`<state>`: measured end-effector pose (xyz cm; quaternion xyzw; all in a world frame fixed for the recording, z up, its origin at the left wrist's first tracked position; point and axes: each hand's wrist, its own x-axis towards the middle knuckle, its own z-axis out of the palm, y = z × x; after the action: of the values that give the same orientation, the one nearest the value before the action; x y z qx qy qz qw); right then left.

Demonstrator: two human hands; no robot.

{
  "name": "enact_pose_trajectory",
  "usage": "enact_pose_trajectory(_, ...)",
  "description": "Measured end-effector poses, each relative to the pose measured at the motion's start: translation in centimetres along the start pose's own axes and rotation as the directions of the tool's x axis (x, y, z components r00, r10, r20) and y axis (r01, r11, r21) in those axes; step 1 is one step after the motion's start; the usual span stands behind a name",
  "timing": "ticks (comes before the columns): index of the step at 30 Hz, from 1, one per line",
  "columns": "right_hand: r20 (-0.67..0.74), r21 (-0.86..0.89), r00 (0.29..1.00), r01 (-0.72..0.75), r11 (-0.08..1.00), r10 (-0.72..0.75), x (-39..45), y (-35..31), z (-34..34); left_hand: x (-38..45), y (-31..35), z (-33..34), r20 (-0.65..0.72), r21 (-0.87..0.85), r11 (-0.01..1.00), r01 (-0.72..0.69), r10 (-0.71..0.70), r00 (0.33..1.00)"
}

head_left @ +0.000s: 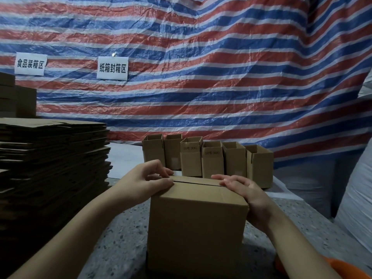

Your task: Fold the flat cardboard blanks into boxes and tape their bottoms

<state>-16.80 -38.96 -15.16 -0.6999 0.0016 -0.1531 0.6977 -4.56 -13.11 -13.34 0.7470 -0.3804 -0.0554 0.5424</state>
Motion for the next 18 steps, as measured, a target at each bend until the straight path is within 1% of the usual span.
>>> enact_pose_trajectory(2,-0.003,-0.031,1.0,-0.027,0.999,0.026,0.2,-0.2,0.1,-0.1,0.6,0.2,-0.016,0.138,0.99,-0.002,0.004,1.0)
enact_pose_trajectory(5,-0.016,-0.039,0.999,-0.046,0.998,0.046,0.3,-0.4,0.1,-0.6,2.0,0.8,-0.049,0.355,0.935,-0.013,0.033,0.998)
enact_pose_trajectory(6,-0.021,-0.04,0.999,-0.047,0.998,0.046,0.3,-0.4,0.1,-0.8,2.5,1.1,-0.057,0.447,0.894,-0.036,0.069,0.996)
enact_pose_trajectory(8,-0.03,-0.045,0.998,-0.051,0.998,0.049,0.3,-0.5,0.2,-1.3,3.4,1.9,-0.03,0.652,0.747,-0.133,0.2,0.979)
enact_pose_trajectory(9,-0.033,-0.048,0.998,-0.053,0.997,0.051,0.3,-0.6,0.2,-1.5,3.7,2.4,0.005,0.709,0.678,-0.193,0.269,0.963)
enact_pose_trajectory(10,-0.035,-0.053,0.998,-0.053,0.997,0.052,0.2,-0.7,0.2,-1.7,3.9,3.1,0.036,0.724,0.647,-0.239,0.311,0.95)
enact_pose_trajectory(12,-0.041,-0.073,0.998,-0.048,0.996,0.045,0.1,-0.8,0.3,-2.2,4.1,4.4,0.09,0.716,0.641,-0.277,0.308,0.947)
enact_pose_trajectory(13,-0.041,-0.09,0.998,-0.045,0.995,0.042,0.0,-0.9,0.4,-2.5,4.0,4.9,0.118,0.729,0.624,-0.282,0.291,0.949)
enact_pose_trajectory(15,-0.038,-0.118,0.999,-0.042,0.992,0.037,-0.1,-1.0,0.5,-2.7,3.9,5.6,0.16,0.795,0.534,-0.287,0.272,0.949)
enact_pose_trajectory(16,-0.037,-0.124,0.999,-0.041,0.991,0.037,-0.2,-1.0,0.5,-2.8,3.9,5.8,0.163,0.816,0.506,-0.281,0.264,0.951)
enact_pose_trajectory(18,-0.042,-0.125,0.998,-0.041,0.991,0.036,-0.2,-1.1,0.4,-2.7,4.2,6.0,0.158,0.836,0.483,-0.258,0.239,0.958)
